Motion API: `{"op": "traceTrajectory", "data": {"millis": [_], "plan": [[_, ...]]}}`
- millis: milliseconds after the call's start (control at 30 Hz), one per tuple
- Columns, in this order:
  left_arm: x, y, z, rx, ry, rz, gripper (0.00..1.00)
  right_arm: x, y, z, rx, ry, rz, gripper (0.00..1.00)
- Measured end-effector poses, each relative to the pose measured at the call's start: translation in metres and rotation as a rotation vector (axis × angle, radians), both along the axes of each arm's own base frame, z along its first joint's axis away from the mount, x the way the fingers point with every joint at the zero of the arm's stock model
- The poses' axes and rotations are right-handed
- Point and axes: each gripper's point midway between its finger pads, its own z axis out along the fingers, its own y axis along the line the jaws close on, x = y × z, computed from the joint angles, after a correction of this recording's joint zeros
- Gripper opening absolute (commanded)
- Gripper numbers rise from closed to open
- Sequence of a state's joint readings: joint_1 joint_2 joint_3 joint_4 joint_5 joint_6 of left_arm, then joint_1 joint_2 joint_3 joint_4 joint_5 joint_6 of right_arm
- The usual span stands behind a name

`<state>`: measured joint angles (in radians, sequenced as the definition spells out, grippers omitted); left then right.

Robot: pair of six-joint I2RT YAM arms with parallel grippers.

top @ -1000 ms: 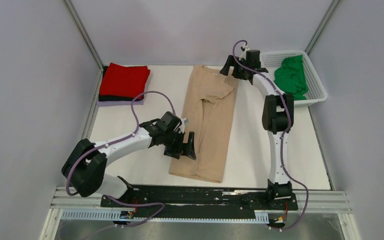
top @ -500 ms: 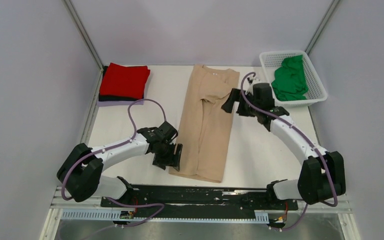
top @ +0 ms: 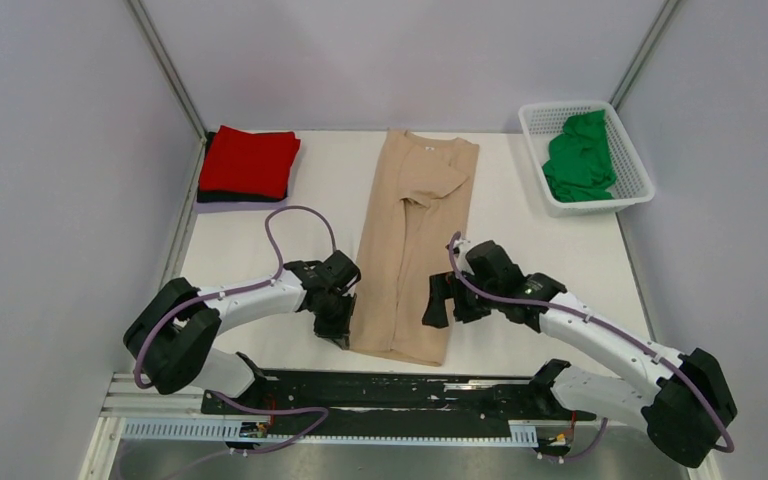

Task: Fold and stack the t-shirts
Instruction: Grab the bottom of the folded rectangular tshirt with both arms, then fold the folded rectangular tshirt in 1/3 of the way

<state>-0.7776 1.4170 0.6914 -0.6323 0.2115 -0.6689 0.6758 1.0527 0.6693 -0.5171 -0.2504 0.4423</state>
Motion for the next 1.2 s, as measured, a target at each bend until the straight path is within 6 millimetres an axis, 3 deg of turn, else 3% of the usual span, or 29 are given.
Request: {"op": "traceTrajectory", "data": {"millis": [233, 367, 567, 700, 833, 1067, 1200], "plan": [[0.0, 0.0, 0.001, 0.002, -0.001, 0.005, 0.0, -0.073, 0.006, -0.033, -0.084, 0.188, 0.156, 0.76], [0.0, -0.001, 0.002, -0.002, 0.0, 0.005, 0.0, -0.096, 0.008, -0.048, -0.145, 0.26, 0.171, 0.67], [-0.001, -0.001, 0.002, -0.007, -0.001, 0.013, 0.0, -0.091, 0.002, -0.068, -0.203, 0.298, 0.061, 0.57], [-0.001, 0.0, 0.002, -0.009, -0.005, 0.016, 0.0, -0.095, -0.004, -0.08, -0.218, 0.326, 0.013, 0.27], [-0.001, 0.002, 0.003, -0.006, -0.018, 0.017, 0.0, -0.098, -0.008, -0.085, -0.216, 0.346, -0.024, 0.1], [0.002, 0.0, 0.022, -0.054, -0.066, 0.016, 0.0, -0.083, -0.002, -0.062, -0.126, 0.238, -0.055, 0.06], [0.026, -0.019, 0.047, -0.123, -0.15, 0.022, 0.0, -0.054, -0.002, -0.05, -0.087, 0.148, -0.129, 0.06]]}}
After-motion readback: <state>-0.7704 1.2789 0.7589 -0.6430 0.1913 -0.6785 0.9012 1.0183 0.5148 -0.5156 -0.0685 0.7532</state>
